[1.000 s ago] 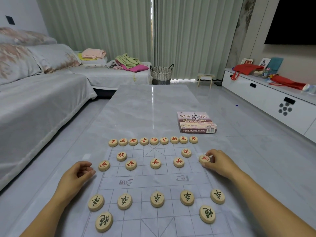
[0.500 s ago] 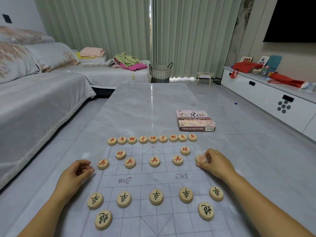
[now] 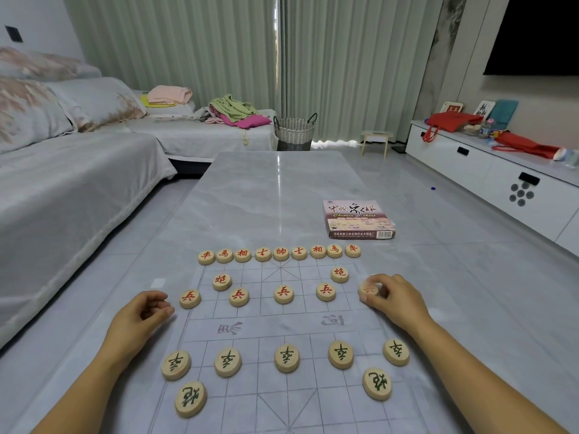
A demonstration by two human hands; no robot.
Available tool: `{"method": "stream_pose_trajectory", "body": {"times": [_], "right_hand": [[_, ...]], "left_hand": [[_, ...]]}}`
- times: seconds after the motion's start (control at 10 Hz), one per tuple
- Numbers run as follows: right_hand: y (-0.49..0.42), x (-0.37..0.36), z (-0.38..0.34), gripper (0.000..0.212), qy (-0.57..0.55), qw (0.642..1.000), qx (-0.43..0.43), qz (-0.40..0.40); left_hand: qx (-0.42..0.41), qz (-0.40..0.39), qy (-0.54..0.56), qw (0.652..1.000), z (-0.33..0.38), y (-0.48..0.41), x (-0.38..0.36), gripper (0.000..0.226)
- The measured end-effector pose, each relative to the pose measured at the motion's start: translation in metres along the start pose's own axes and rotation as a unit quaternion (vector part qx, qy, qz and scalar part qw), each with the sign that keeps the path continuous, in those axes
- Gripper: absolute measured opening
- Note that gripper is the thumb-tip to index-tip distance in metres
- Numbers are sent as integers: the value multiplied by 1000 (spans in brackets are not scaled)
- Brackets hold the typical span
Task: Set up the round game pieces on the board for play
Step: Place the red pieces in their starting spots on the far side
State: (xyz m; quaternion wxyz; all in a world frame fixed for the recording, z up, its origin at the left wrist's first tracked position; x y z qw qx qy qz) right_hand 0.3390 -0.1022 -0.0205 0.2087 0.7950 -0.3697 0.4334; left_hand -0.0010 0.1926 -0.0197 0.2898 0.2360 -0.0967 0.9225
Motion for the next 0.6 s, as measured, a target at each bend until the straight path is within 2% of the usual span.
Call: {"method": "stream_pose_trajectory", "body": {"times": [0.3,0.5,0.6], "right_hand": [[0,-1,2,43,2,1000,-11,1],[1,0,1,57,-2,1000,-15,-24],[6,5,6,62,-74,996,-1,-42]], "left_hand": [[7,-1,13,1000,3,1,-2,23],[20,-16,23,999,-1,0,0,24],[26,-28,32,999,-1,-2,1,26]]}}
Point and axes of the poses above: each hand's wrist, its own y-axis away from the middle knuckle, its own x-axis out of the back of the hand, z = x × y, the point moved 4 cm from there along -y, towards the middle knuckle, and after that the axes turned 5 degrees about -z, right-handed, at the moved point
